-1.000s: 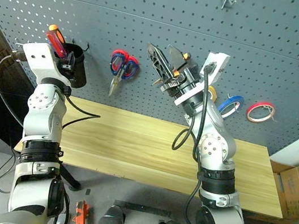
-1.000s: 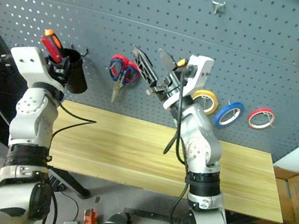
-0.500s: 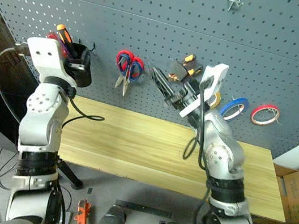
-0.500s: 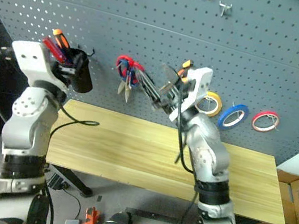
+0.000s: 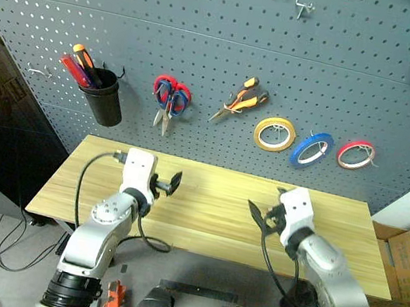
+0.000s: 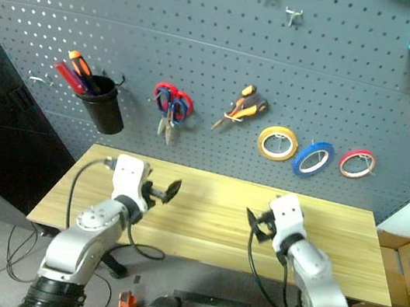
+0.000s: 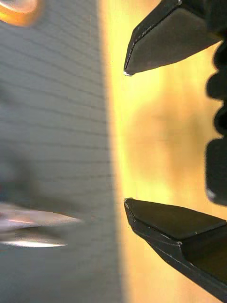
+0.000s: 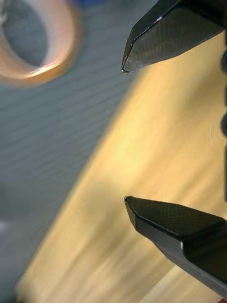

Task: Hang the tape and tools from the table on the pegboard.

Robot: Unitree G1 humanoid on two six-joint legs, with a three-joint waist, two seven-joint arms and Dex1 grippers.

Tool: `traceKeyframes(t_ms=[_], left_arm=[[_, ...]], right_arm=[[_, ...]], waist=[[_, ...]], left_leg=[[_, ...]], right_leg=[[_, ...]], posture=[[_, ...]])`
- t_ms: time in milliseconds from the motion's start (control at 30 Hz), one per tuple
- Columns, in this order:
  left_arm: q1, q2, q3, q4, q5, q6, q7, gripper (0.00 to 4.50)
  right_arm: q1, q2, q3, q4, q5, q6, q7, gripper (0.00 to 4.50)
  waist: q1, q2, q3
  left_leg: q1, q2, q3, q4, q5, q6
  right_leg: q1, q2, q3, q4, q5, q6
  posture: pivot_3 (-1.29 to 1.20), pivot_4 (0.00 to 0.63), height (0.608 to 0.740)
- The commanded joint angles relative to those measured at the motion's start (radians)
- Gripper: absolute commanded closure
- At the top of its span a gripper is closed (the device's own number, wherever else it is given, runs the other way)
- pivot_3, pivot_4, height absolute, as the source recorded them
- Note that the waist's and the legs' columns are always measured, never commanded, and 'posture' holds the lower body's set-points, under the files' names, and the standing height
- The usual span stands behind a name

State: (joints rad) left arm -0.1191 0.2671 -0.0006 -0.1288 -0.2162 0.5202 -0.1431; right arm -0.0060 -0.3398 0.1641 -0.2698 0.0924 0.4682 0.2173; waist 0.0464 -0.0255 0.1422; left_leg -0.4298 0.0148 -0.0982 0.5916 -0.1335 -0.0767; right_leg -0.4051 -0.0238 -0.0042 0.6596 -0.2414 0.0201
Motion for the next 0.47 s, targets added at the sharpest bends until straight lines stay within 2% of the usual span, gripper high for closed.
traceKeyframes(t_ms=[33, 167, 467], left_arm=[[-0.012, -0.017, 0.019, 0.047, 0.013, -0.027, -0.001, 0.05], [-0.052, -0.032, 0.068, 0.144, 0.0, -0.045, -0.001, 0.05], [-0.165, -0.023, 0.067, 0.299, 0.038, -0.131, -0.046, 0.05]], right_arm=[[0.036, 0.025, -0.07, 0.037, -0.03, -0.027, -0.066, 0.0], [0.051, 0.056, -0.13, 0.099, -0.045, -0.031, -0.12, 0.0], [0.011, 0.087, -0.208, 0.166, -0.057, -0.06, -0.166, 0.0]], waist=[[-0.005, 0.0, -0.004], [-0.022, 0.003, -0.018], [-0.042, 0.006, -0.054]], left_leg=[[0.0, 0.0, 0.0, 0.001, 0.0, 0.0], [0.0, 0.0, 0.002, 0.002, 0.0, 0.0], [0.0, 0.0, 0.003, 0.002, 0.0, 0.0]], right_leg=[[0.0, 0.0, 0.0, 0.0, 0.0, 0.0], [0.001, -0.001, 0.0, -0.002, 0.0, 0.001], [0.002, -0.002, 0.0, -0.002, 0.001, 0.001]], posture=[[0.06, 0.044, 0.74], [0.03, 0.025, 0.74], [-0.02, 0.0, 0.74]])
